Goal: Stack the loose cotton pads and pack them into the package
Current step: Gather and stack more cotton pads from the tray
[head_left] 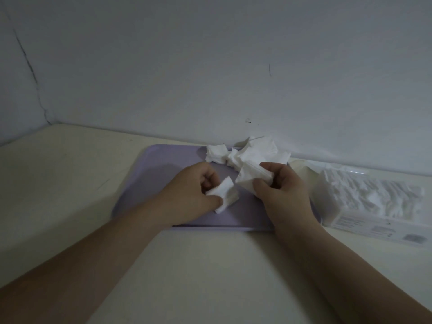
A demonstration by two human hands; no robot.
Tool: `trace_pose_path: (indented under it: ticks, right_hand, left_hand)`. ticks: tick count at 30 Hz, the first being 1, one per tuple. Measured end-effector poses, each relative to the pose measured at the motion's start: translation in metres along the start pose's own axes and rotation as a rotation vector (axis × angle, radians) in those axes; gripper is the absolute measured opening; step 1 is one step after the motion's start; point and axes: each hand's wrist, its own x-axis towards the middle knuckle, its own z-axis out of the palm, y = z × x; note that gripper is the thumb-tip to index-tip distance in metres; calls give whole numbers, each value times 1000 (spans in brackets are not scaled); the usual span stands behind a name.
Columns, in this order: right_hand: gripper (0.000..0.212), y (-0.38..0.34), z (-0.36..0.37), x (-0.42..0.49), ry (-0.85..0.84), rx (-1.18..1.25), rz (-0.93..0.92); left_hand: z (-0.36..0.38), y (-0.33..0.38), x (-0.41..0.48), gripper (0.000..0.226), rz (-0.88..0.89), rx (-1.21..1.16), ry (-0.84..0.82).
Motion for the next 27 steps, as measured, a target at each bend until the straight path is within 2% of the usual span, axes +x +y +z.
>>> trace_pose_path:
  ticks: [2, 4, 6, 8, 12, 22, 27]
  right_hand:
    - [32, 2, 0, 1, 1, 31, 21]
    - [36, 3, -1, 2, -19, 65, 39]
    - [37, 3, -2, 3, -84, 118, 56]
    - [34, -1, -3, 2, -186, 185, 74]
    - [33, -3, -4, 1, -336, 239, 79]
    - [30, -4, -6, 0, -426, 256, 74]
    - [52, -5, -8, 0, -540, 297, 101]
  left_hand:
    - [-2, 3, -1, 39, -10, -210, -5]
    - [-5, 5, -1, 33, -10, -391, -31]
    - [-5, 5, -3, 24, 11, -462, -84]
    - [-2, 4, -4, 21, 20, -479, -111]
    - [0, 0, -3, 22, 13, -493, -59]
    - [3, -3, 0, 18, 18, -486, 36]
    - [4, -5, 0, 21, 56, -403, 86]
